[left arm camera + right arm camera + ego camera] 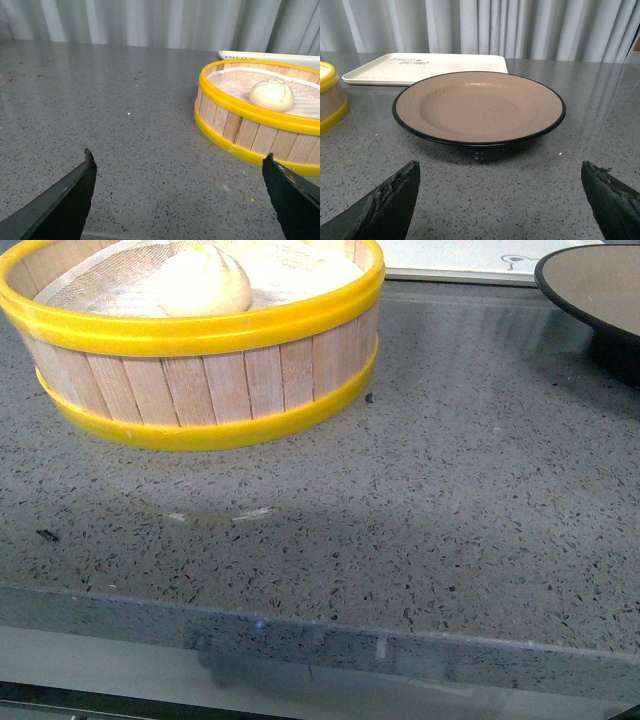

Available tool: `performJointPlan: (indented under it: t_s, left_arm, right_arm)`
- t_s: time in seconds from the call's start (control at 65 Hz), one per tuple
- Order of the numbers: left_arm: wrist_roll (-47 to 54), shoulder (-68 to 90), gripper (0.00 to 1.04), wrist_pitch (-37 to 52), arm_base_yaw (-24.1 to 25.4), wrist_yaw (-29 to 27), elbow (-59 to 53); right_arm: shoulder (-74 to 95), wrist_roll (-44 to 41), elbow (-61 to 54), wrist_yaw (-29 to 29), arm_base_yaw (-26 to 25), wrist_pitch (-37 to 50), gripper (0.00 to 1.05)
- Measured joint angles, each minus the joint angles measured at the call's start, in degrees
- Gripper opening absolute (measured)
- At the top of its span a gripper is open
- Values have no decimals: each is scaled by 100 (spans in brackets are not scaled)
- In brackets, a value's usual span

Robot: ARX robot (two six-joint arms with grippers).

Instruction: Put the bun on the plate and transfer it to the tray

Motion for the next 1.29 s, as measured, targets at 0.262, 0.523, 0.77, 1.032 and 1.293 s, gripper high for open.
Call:
performJointPlan:
  t_s: [0.262, 0.523, 0.77, 1.032, 1.293]
  left_arm:
    - [0, 0, 98, 0, 0, 0, 0]
    - [0, 0, 98, 0, 0, 0, 0]
    - [2, 0, 98, 0, 0, 0, 0]
    - [0, 0, 98, 0, 0, 0, 0]
    - [-160, 1237, 98, -1897, -13, -894, 745]
  right_arm:
    - [0, 2, 0, 0, 0, 0, 96]
    - [0, 2, 0, 0, 0, 0, 96]
    - [0, 2, 0, 0, 0, 0, 96]
    - [0, 2, 0, 0, 0, 0, 96]
    - [-4, 0, 0, -4, 0, 0, 96]
